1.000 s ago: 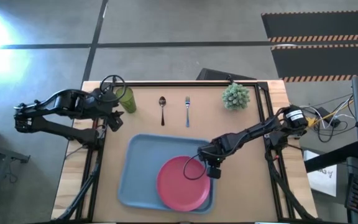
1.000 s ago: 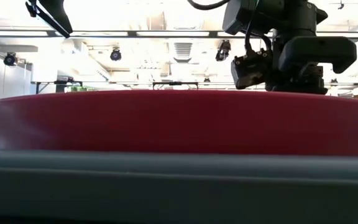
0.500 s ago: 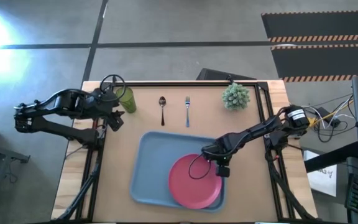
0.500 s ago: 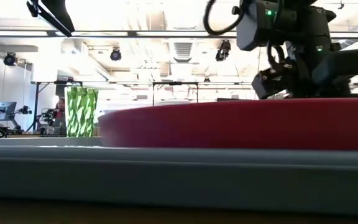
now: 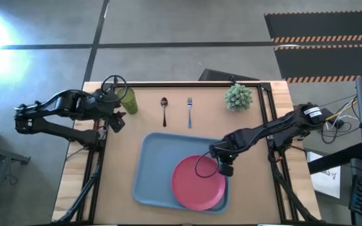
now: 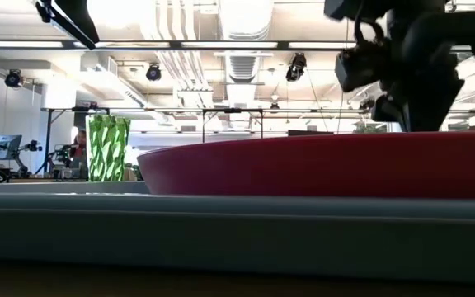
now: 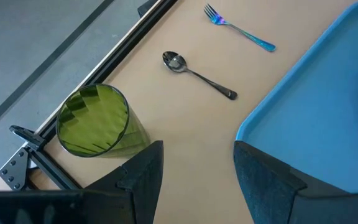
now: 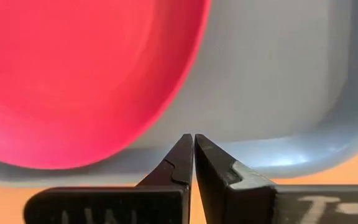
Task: Pick and place plate/cup/fork/spoon on tray
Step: Move the blue serving tray to the center of the table
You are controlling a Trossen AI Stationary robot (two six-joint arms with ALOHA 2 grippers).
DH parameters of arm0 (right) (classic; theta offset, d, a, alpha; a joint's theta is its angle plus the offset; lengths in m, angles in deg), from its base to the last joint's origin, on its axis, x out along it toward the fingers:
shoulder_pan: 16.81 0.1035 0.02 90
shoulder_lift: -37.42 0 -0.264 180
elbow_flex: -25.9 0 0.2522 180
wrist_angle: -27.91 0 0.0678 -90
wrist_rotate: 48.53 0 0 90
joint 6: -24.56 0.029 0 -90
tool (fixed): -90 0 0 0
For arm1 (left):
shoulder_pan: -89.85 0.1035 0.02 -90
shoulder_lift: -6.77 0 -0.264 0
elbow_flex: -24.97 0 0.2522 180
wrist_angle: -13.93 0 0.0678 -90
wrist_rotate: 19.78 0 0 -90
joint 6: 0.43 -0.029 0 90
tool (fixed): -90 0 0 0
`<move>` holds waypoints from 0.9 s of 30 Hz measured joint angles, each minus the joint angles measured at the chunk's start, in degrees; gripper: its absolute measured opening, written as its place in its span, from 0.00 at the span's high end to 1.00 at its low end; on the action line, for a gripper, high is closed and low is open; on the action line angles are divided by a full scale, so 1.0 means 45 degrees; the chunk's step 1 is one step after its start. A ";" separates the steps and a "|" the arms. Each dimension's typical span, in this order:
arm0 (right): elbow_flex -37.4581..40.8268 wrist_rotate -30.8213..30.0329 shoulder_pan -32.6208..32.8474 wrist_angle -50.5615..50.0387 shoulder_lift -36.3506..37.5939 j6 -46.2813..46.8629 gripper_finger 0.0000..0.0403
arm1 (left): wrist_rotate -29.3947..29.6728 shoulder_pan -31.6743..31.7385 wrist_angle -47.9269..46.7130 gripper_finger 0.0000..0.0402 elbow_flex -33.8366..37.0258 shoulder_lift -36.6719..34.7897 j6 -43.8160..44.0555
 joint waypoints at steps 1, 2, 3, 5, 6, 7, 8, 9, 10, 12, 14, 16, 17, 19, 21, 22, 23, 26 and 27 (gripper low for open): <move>0.0000 0.0007 0.0135 0.0024 0.0095 0.0300 0.98 | -0.0004 -0.0002 0.0001 0.56 0.0000 0.0016 0.0000; 0.0000 0.0015 0.0312 -0.0011 0.0190 0.0561 0.98 | -0.0004 0.0000 -0.0001 0.56 0.0000 0.0035 0.0000; 0.0000 0.0092 0.0505 -0.0071 0.0307 0.0825 0.98 | -0.0004 -0.0002 -0.0001 0.56 0.0000 0.0053 0.0000; 0.0000 0.0297 0.0893 -0.0048 0.0600 0.1481 0.98 | -0.0004 0.0000 -0.0001 0.56 0.0000 0.0083 -0.0013; 0.0000 0.0422 0.1096 -0.0018 0.0781 0.1875 0.98 | -0.0003 -0.0002 -0.0001 0.56 0.0000 0.0099 -0.0015; 0.0000 0.0433 0.1308 0.0077 0.0959 0.2330 0.98 | -0.0004 0.0002 0.0003 0.56 0.0000 0.0104 -0.0015; 0.0000 0.0439 0.1530 0.0258 0.1161 0.2810 0.98 | -0.0004 0.0002 0.0003 0.56 -0.0004 0.0108 -0.0015; 0.0000 0.0428 0.1755 0.0469 0.1330 0.3326 0.98 | -0.0004 -0.0002 -0.0001 0.56 0.0000 0.0112 -0.0015; 0.0000 0.0435 0.1975 0.0731 0.1449 0.3793 0.98 | -0.0004 -0.0001 -0.0001 0.56 0.0000 0.0113 -0.0015; 0.0000 0.0404 0.2441 0.1387 0.1613 0.4680 0.98 | -0.0004 0.0002 0.0001 0.56 -0.0002 0.0113 -0.0018; 0.0000 0.0189 0.2918 0.1961 0.1627 0.5441 0.98 | -0.0002 0.0002 0.0004 0.56 0.0000 0.0113 -0.0015; 0.0000 -0.0195 0.3414 0.2403 0.1480 0.6166 0.98 | -0.0003 -0.0001 0.0004 0.56 0.0000 0.0109 -0.0019; 0.0000 -0.0307 0.3651 0.2559 0.1358 0.6488 0.98 | 0.0001 -0.0002 0.0004 0.56 0.0000 0.0113 -0.0019; 0.0000 -0.0355 0.4088 0.2752 0.0985 0.7110 0.98 | 0.0001 -0.0002 0.0004 0.56 0.0000 0.0113 -0.0019; 0.0000 -0.0324 0.4523 0.2904 0.0508 0.7705 0.98 | 0.0001 0.0000 0.0004 0.56 0.0000 0.0113 -0.0019; 0.0000 -0.0271 0.4738 0.3030 0.0246 0.7937 0.98 | 0.0001 -0.0002 0.0004 0.56 0.0000 0.0113 -0.0019; 0.0000 -0.0206 0.4943 0.3259 -0.0039 0.8144 0.98 | 0.0001 0.0001 0.0004 0.56 0.0000 0.0113 -0.0019; 0.0000 0.0007 0.5443 0.4075 -0.0816 0.8743 0.98 | 0.0001 0.0002 0.0004 0.56 0.0000 0.0113 -0.0019; 0.0000 0.0011 0.5552 0.4512 -0.1075 0.8928 0.98 | 0.0001 0.0002 0.0004 0.56 0.0000 0.0113 -0.0019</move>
